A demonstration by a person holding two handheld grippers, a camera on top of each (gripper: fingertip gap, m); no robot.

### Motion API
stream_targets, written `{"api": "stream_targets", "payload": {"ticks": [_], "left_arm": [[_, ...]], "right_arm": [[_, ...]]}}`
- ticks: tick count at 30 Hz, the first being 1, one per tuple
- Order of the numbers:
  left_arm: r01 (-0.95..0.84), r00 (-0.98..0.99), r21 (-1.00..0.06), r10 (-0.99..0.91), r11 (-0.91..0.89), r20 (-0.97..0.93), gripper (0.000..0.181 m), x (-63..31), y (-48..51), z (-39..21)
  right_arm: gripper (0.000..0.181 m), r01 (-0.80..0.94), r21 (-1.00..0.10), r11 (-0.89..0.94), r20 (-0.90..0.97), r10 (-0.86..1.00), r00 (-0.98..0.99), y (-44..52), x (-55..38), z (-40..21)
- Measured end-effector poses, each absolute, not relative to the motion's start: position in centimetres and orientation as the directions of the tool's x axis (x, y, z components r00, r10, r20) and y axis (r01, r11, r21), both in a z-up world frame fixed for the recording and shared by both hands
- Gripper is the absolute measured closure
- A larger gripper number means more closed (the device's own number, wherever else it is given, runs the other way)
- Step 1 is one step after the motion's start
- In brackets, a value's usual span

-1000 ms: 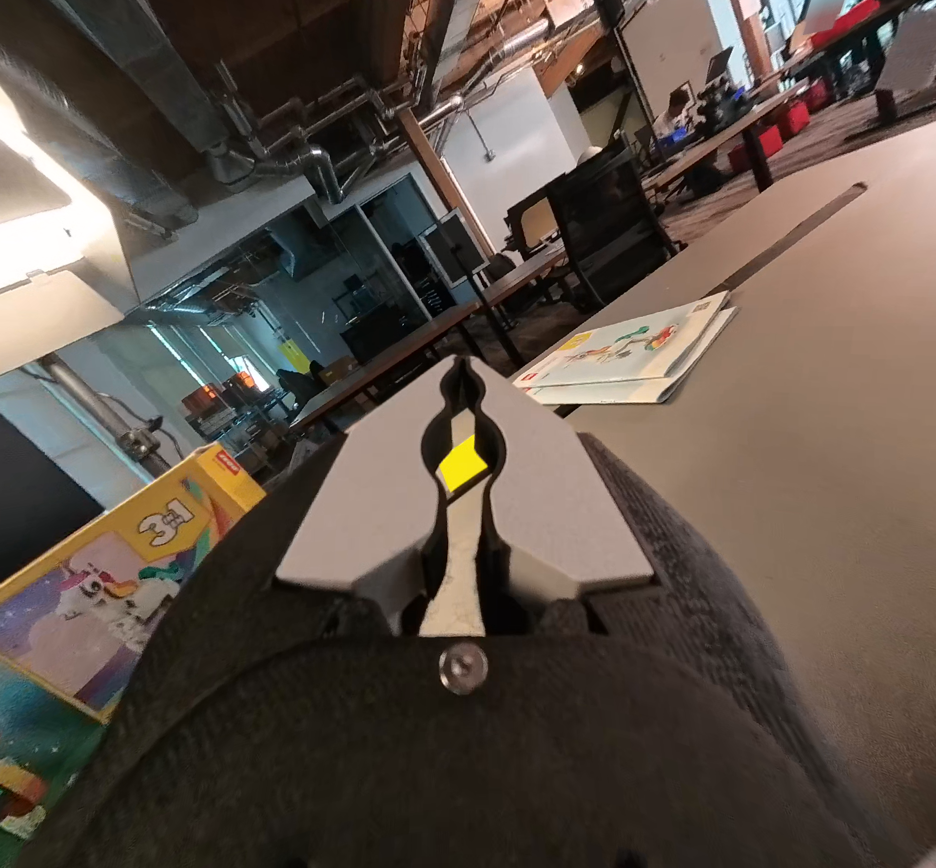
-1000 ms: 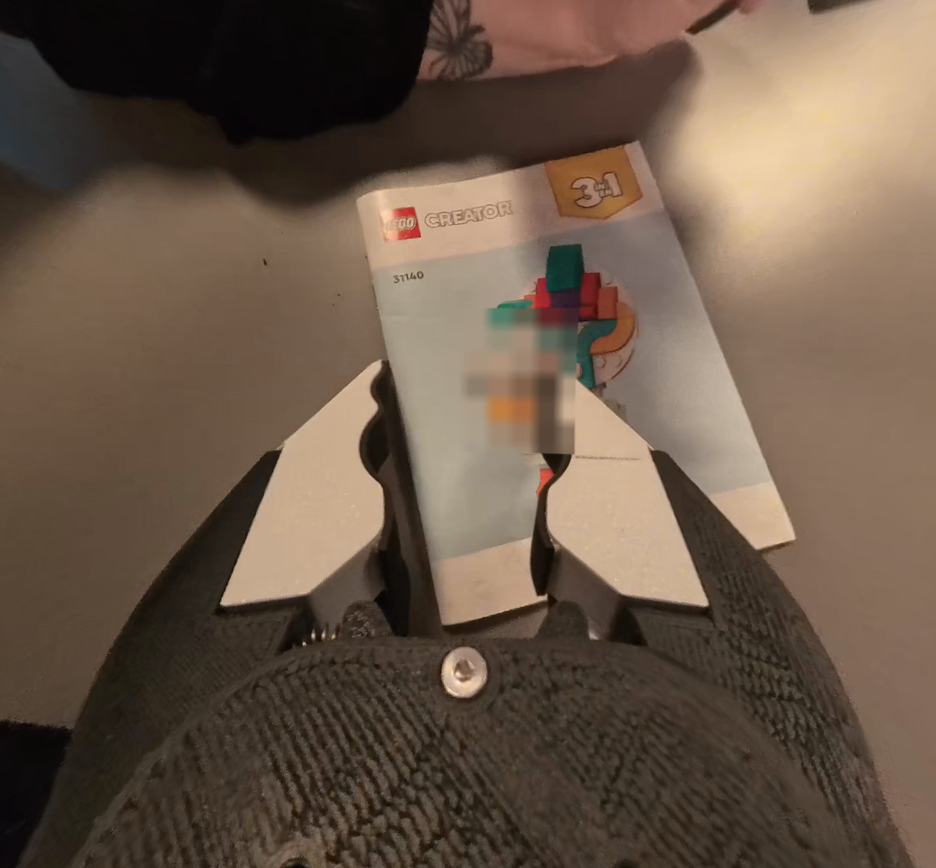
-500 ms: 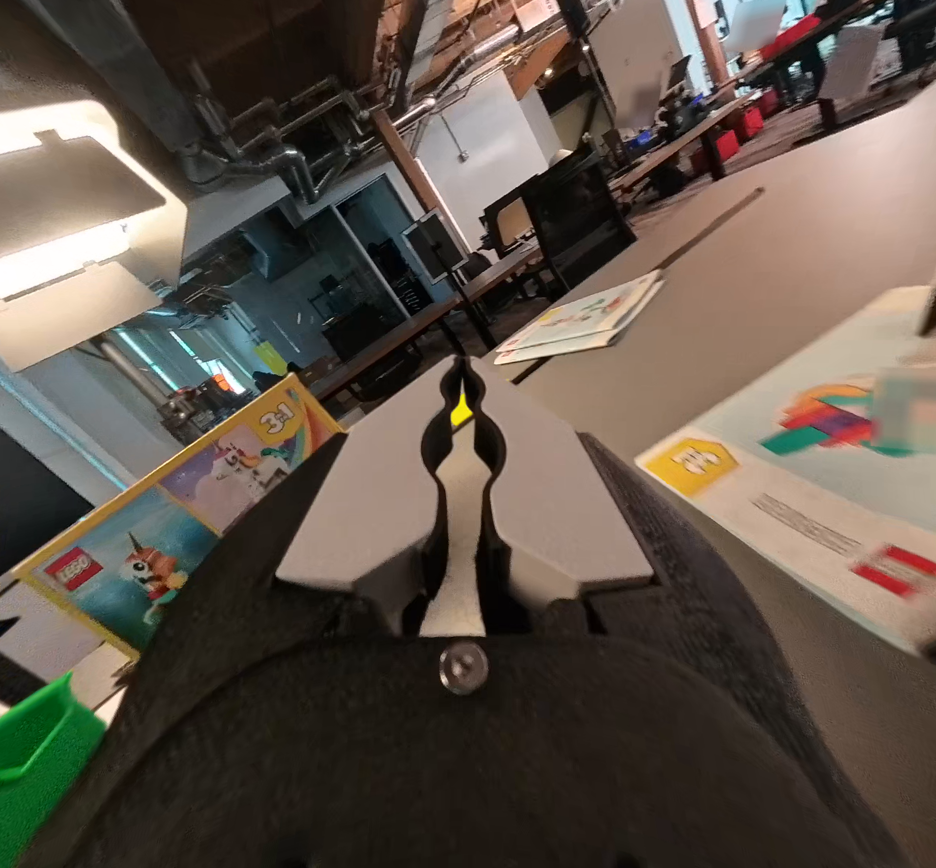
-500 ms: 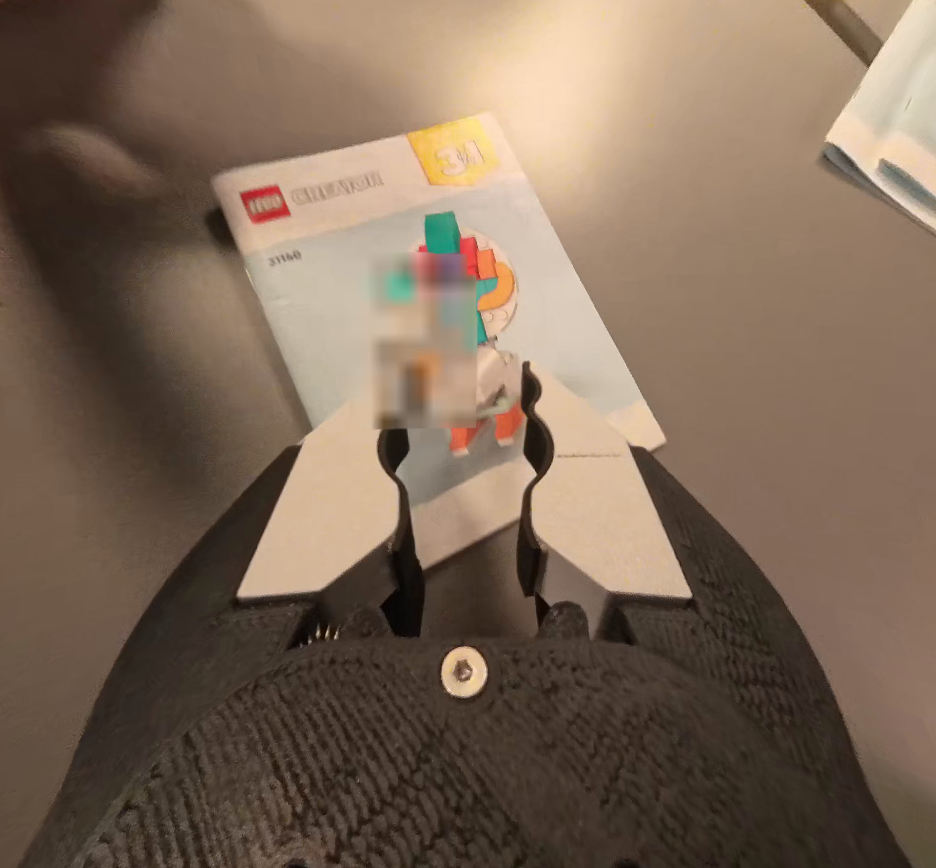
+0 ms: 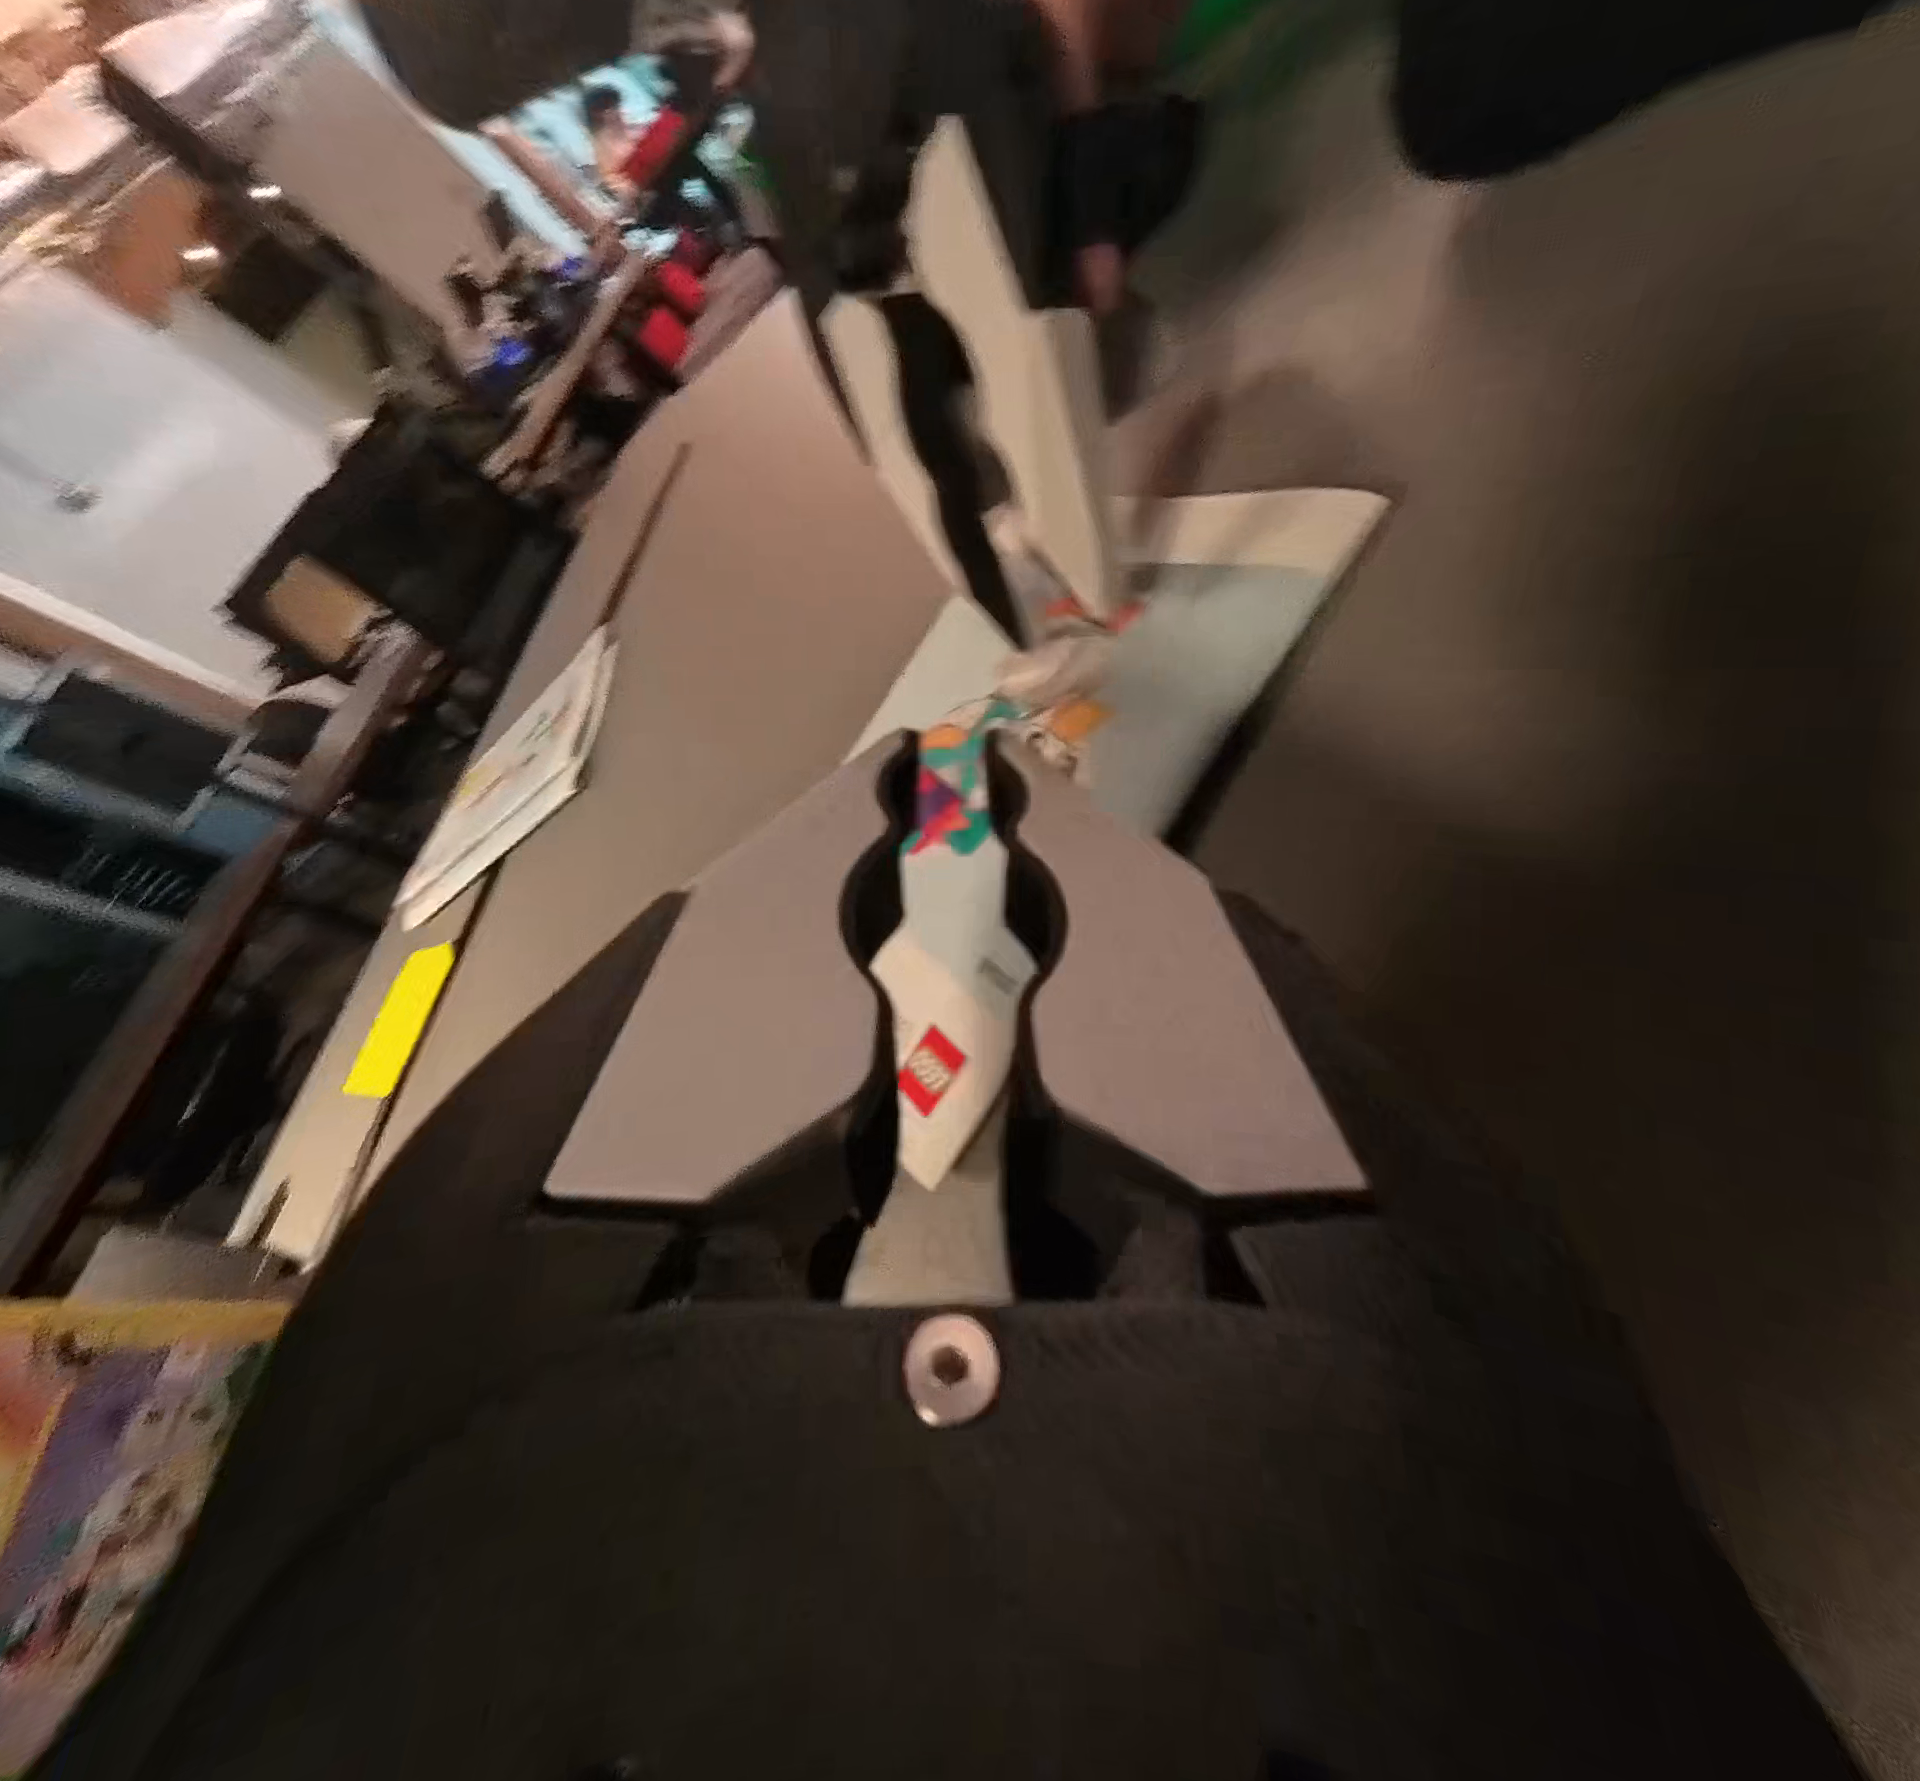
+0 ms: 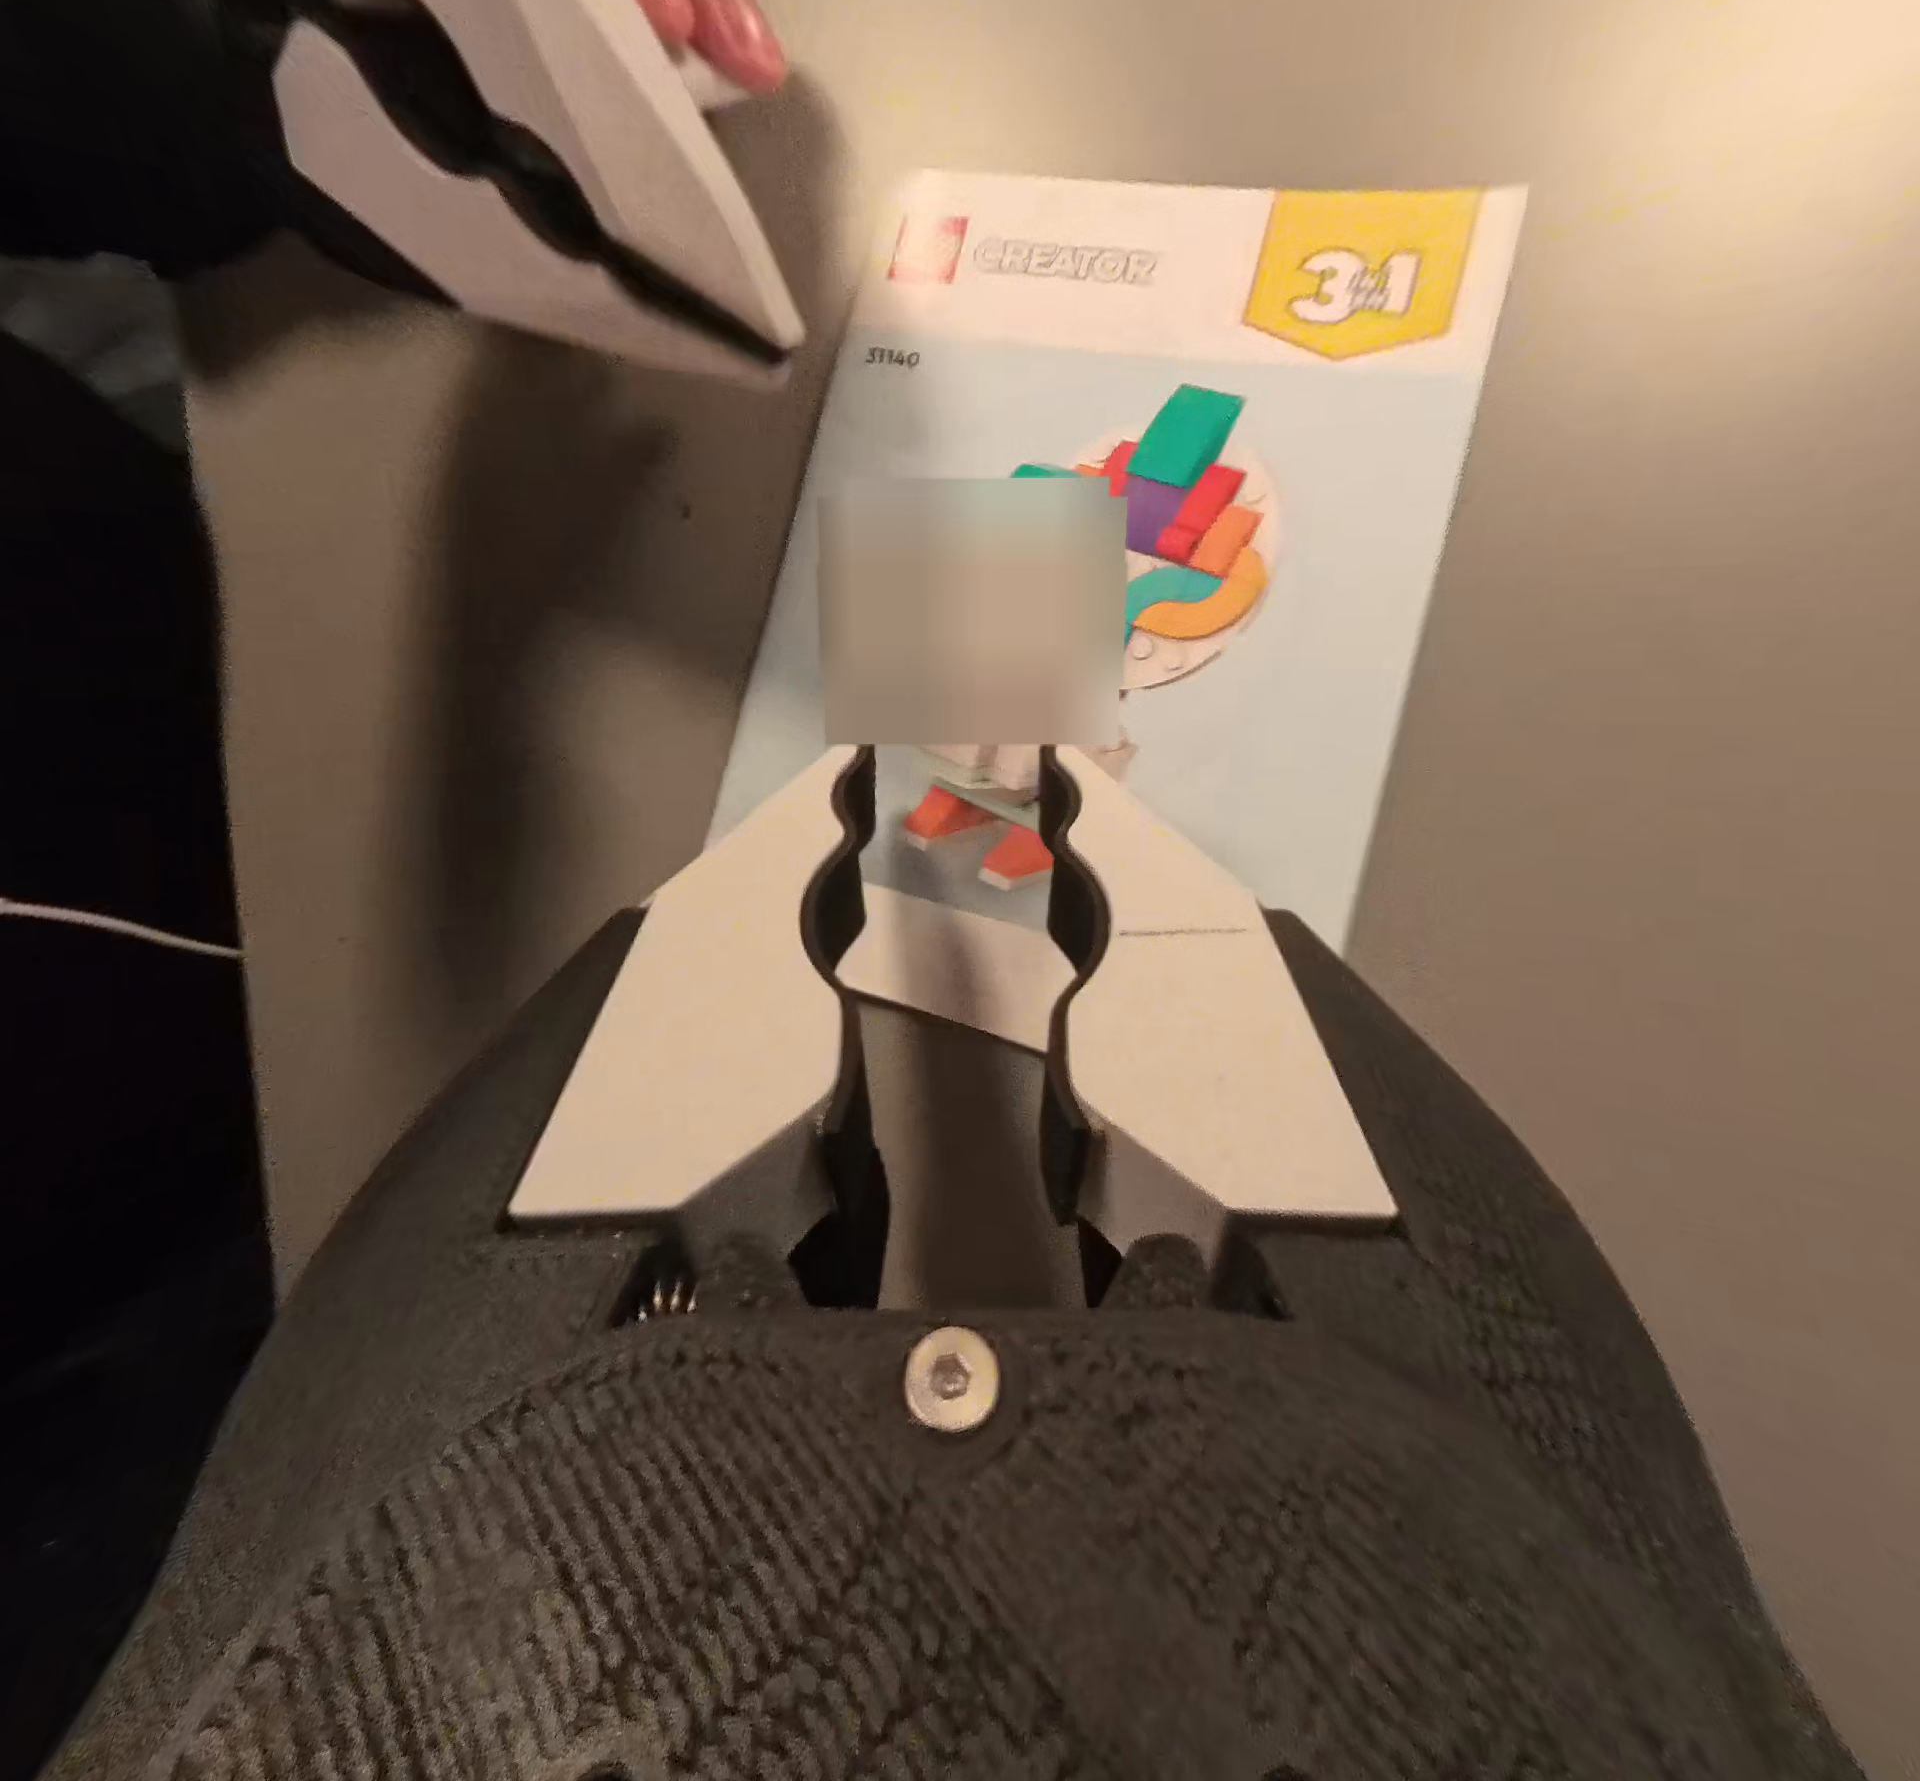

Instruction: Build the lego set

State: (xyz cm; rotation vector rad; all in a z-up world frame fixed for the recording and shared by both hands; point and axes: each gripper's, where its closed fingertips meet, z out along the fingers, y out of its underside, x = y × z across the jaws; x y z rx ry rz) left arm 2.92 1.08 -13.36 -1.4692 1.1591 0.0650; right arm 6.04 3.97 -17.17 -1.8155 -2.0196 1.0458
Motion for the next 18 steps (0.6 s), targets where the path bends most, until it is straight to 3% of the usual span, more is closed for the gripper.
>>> {"api": "stream_targets", "payload": {"ticks": [4, 10, 11, 18], "left_arm": [[-0.658, 0.444, -0.729, -0.685, 0.188, -0.578, 0.158, 3.1, 0.0, -14.2], [-0.774, 0.381, -0.620, -0.687, 0.129, -0.618, 0.171, 1.8, 0.6, -16.8], [-0.790, 0.371, -0.600, -0.682, 0.125, -0.631, 0.180, 1.7, 0.8, -17.2], [-0.839, 0.335, -0.531, -0.660, 0.115, -0.673, 0.181, 1.2, 1.1, -17.7]], "right_arm": [[0.141, 0.699, -0.705, -0.118, -0.254, 0.962, -0.095, 6.9, 5.8, -15.7], [0.128, 0.724, -0.671, -0.160, -0.265, 0.964, -0.033, 8.3, 7.7, -16.7], [0.128, 0.725, -0.668, -0.166, -0.266, 0.964, -0.025, 8.5, 7.8, -16.9], [0.127, 0.734, -0.660, -0.161, -0.274, 0.961, -0.035, 8.2, 7.6, -17.2]]}}
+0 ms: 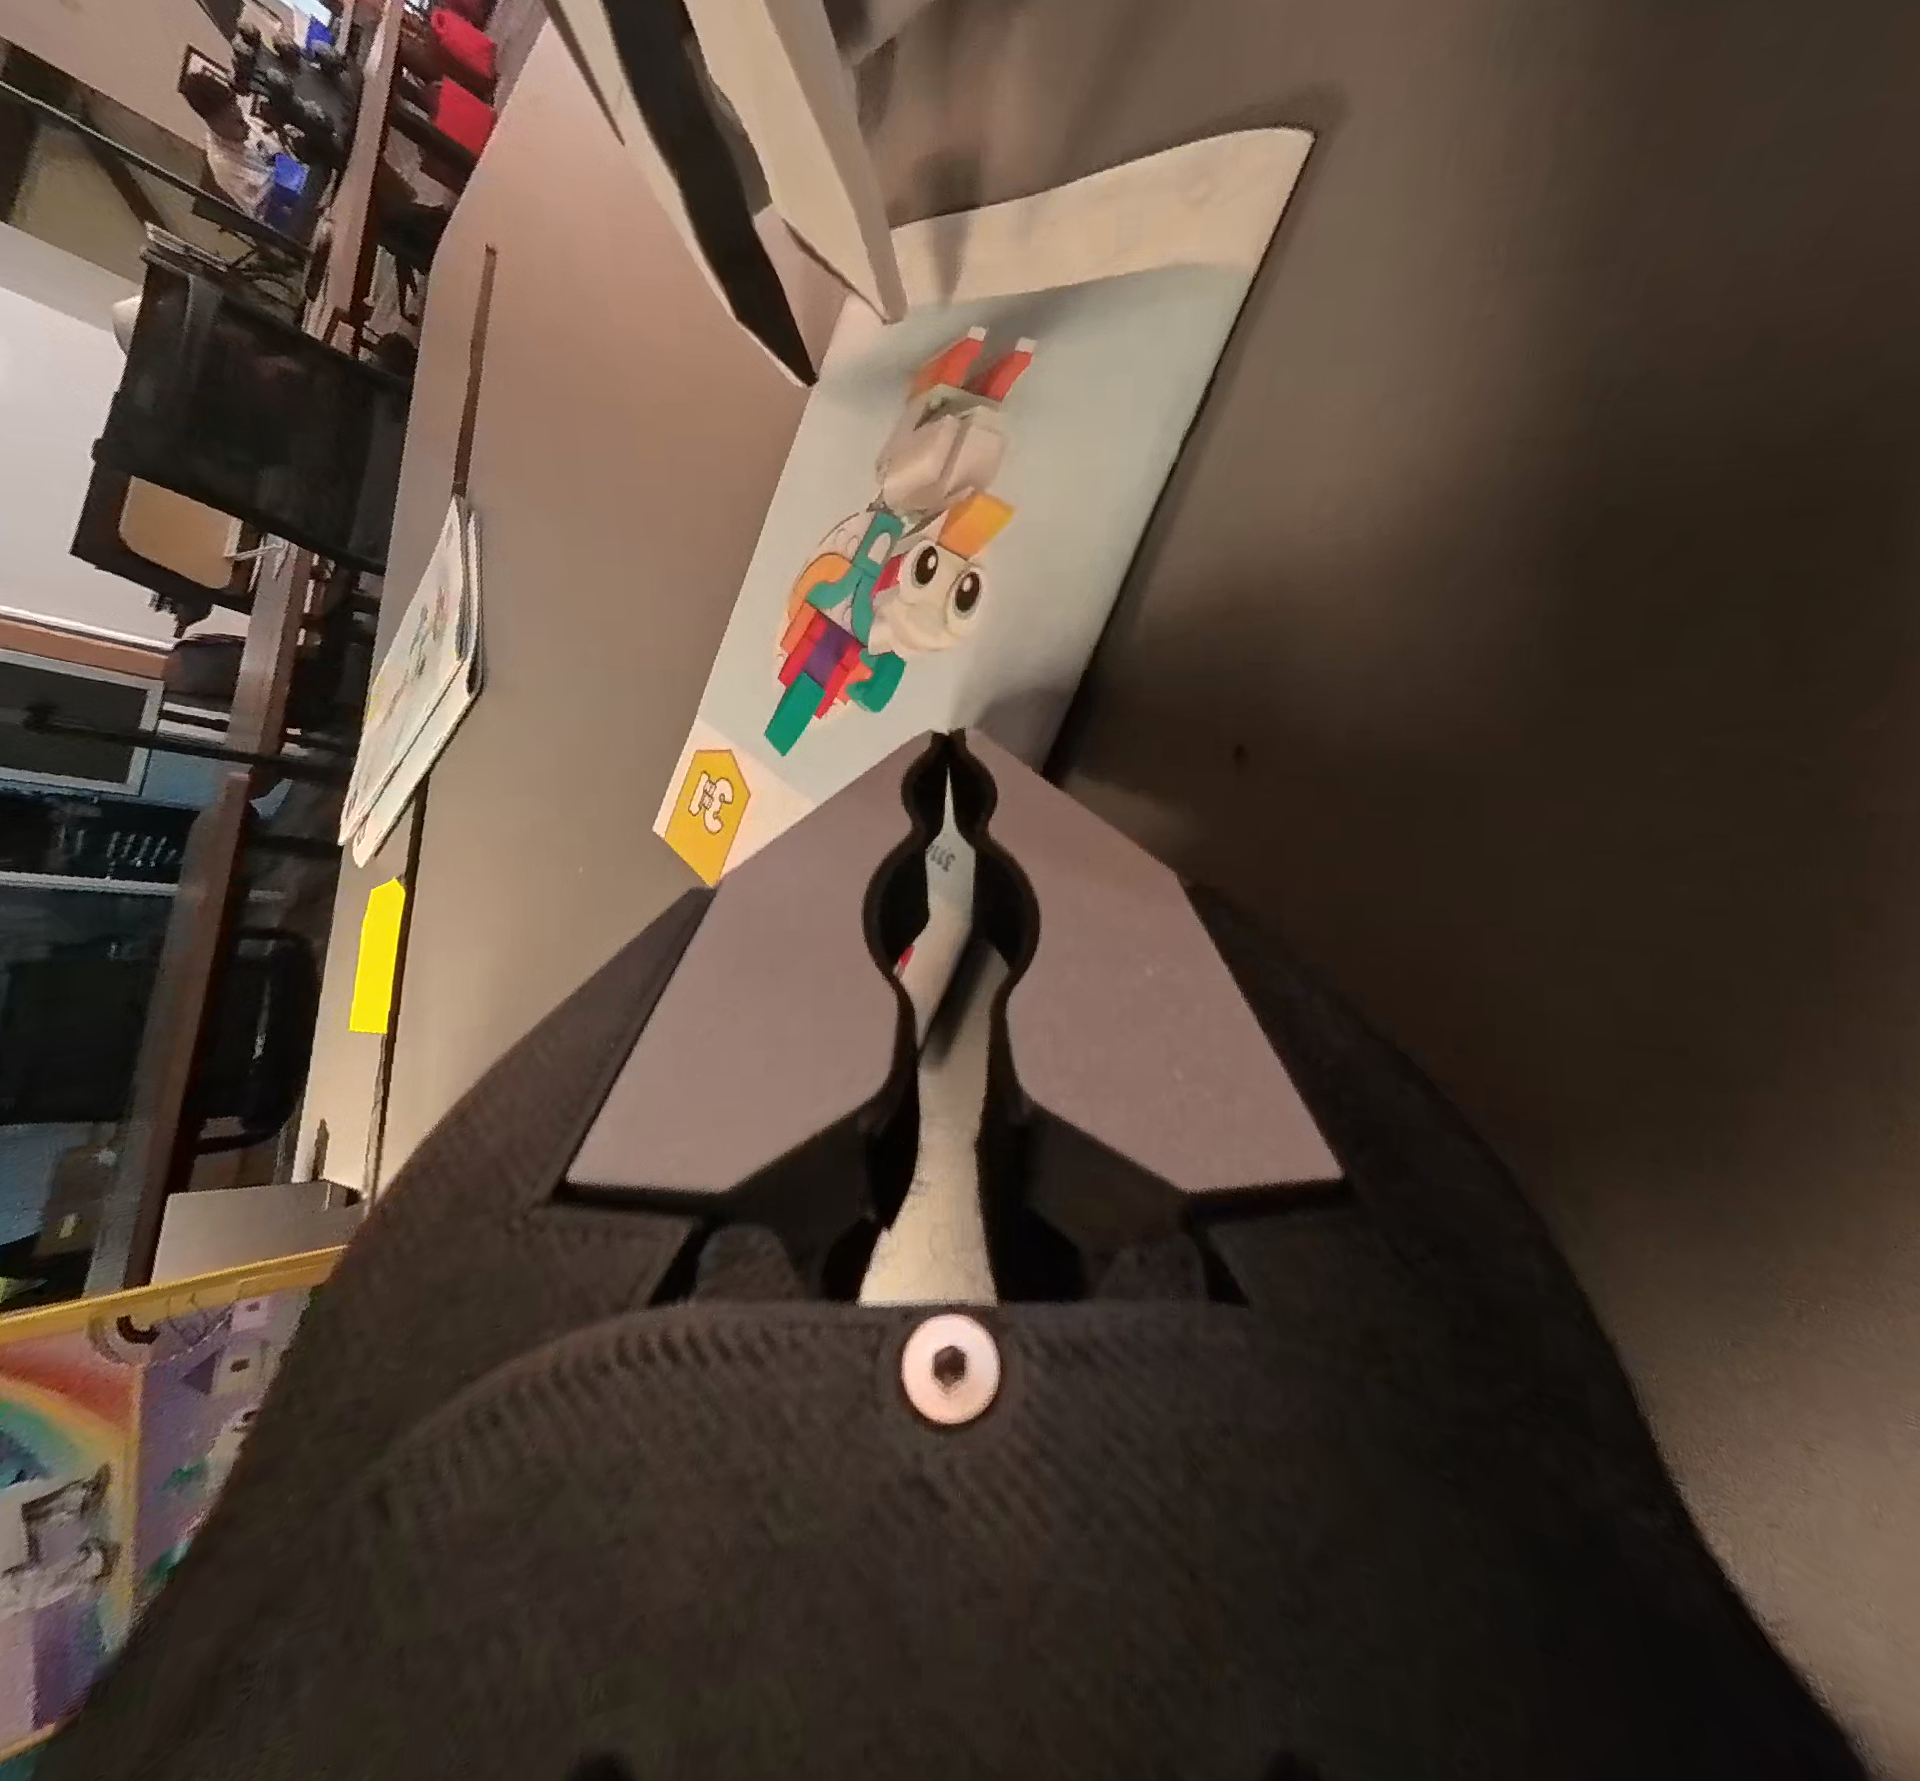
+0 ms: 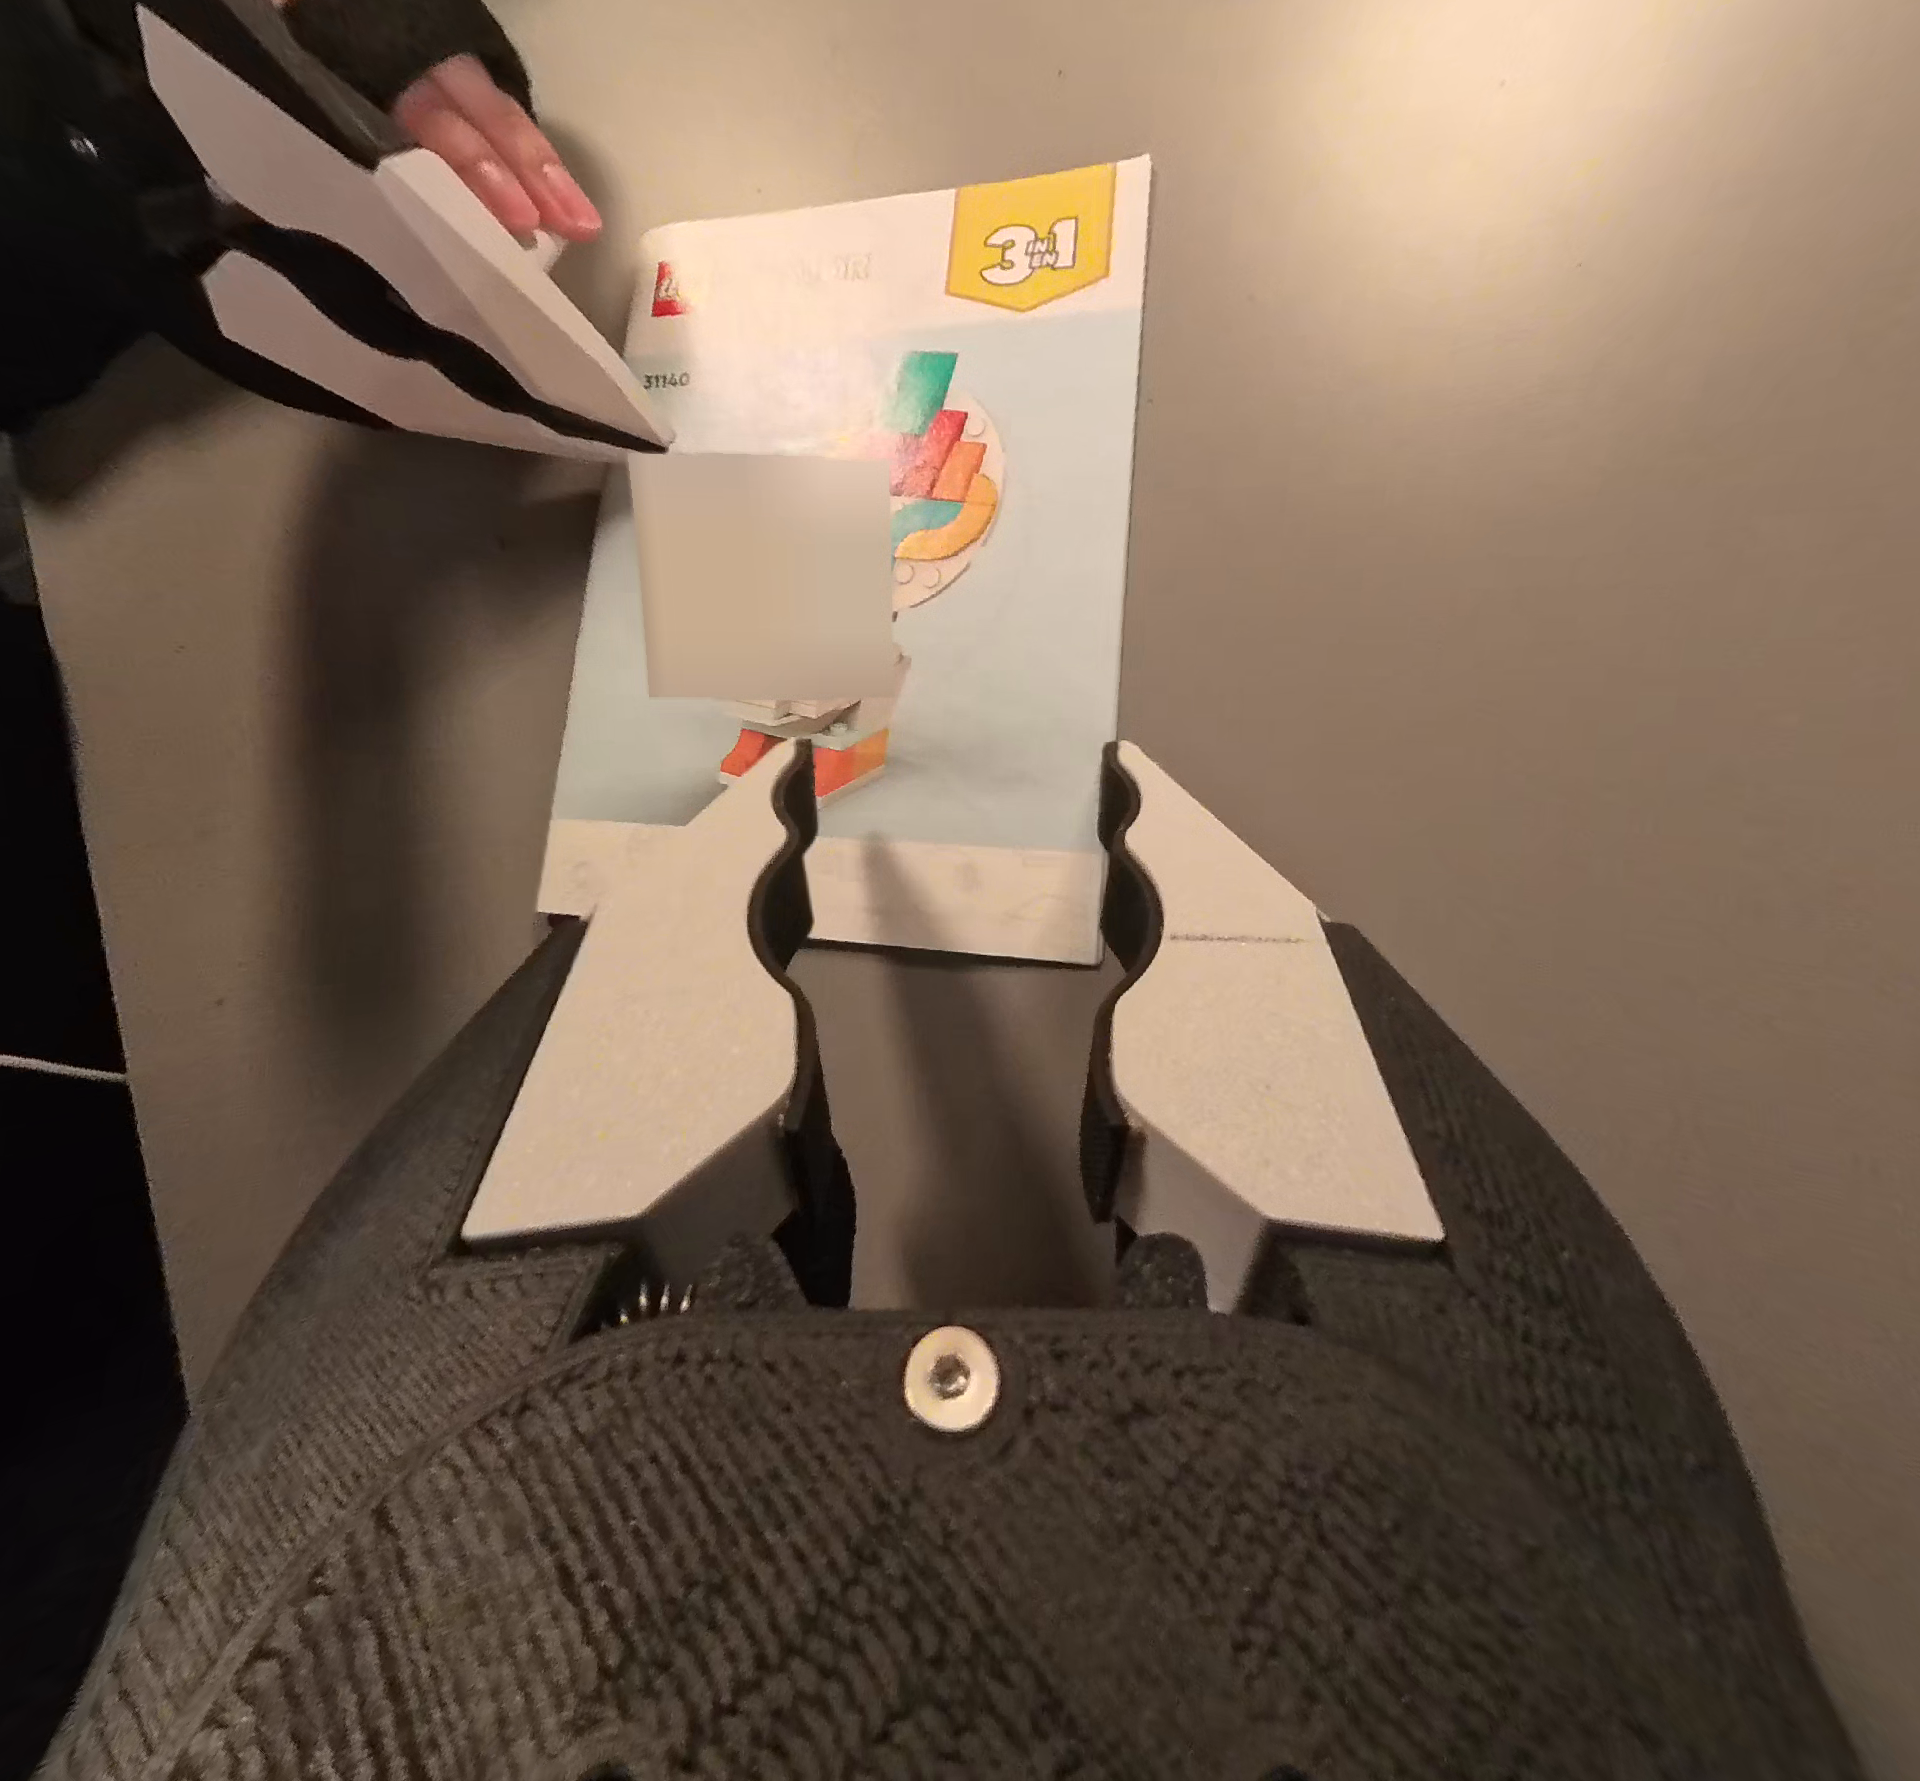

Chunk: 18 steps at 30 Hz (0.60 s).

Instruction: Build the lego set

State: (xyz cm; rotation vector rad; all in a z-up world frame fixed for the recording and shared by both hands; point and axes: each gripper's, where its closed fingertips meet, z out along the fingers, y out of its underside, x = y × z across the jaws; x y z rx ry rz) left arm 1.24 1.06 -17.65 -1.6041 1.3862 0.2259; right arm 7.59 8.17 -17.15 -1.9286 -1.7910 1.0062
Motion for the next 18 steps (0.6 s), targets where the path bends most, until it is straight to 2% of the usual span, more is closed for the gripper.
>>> {"api": "stream_targets", "payload": {"ticks": [6, 15, 18], "left_arm": [[-0.842, 0.343, -0.529, -0.655, 0.103, -0.673, 0.181, 1.1, 1.2, -17.7], [-0.867, 0.319, -0.490, -0.653, 0.092, -0.687, 0.181, 1.0, 1.3, -18.0], [-0.849, 0.377, -0.528, -0.675, 0.022, -0.634, 0.181, 0.9, 1.4, -18.1]], "right_arm": [[0.135, 0.722, -0.679, -0.136, -0.299, 0.949, -0.102, 6.8, 7.3, -16.5], [0.126, 0.751, -0.637, -0.173, -0.265, 0.964, -0.002, 8.2, 8.2, -17.2], [0.129, 0.757, -0.631, -0.169, -0.283, 0.959, -0.022, 7.6, 8.0, -17.1]]}}
